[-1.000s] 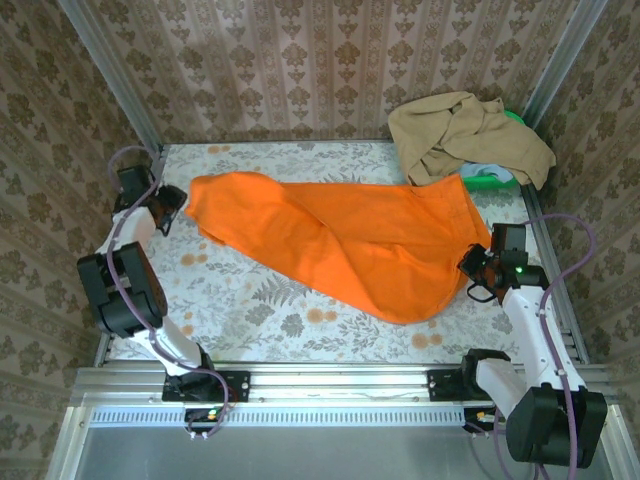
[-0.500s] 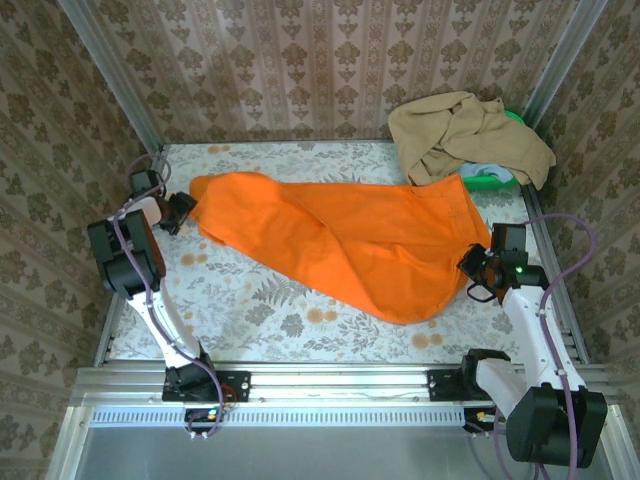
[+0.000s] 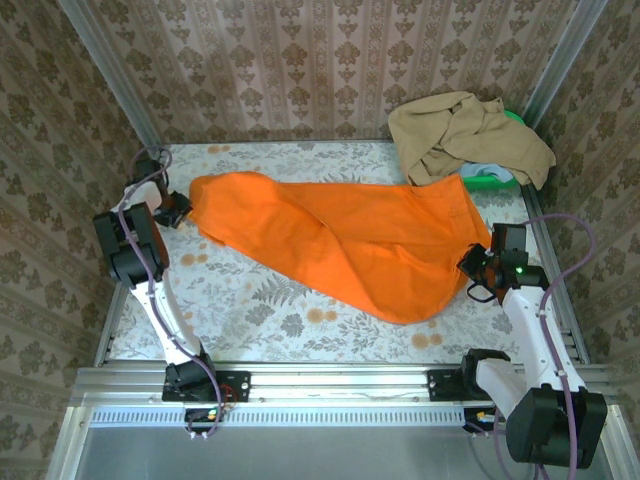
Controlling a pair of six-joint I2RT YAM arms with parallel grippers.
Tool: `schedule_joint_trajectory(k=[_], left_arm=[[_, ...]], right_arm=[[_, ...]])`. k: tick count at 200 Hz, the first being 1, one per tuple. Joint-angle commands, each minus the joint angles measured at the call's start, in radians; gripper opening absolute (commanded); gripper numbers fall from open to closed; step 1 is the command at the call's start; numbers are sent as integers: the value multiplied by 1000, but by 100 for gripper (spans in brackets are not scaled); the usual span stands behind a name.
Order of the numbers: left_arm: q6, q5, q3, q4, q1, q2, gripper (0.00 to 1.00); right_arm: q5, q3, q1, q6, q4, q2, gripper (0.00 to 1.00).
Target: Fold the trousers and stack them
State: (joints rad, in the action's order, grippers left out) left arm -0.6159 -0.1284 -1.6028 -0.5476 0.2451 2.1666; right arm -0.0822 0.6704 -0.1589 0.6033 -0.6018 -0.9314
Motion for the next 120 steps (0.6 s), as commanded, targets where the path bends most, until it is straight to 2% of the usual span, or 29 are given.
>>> schedule_joint_trajectory(k=[1, 36, 80, 120], left_arm=[[20, -26, -34, 65, -42, 91, 26], [34, -26, -52, 51, -48, 96, 0], [42, -43, 68, 123, -37, -9, 0], [29, -78, 188, 125, -47, -285, 0]], right_arm=[[4, 15, -4, -19, -1, 26, 10], [1, 14, -10, -18, -6, 40, 9], [-8, 18, -11, -18, -4, 43, 9], [-1, 23, -17, -4, -6, 42, 5]])
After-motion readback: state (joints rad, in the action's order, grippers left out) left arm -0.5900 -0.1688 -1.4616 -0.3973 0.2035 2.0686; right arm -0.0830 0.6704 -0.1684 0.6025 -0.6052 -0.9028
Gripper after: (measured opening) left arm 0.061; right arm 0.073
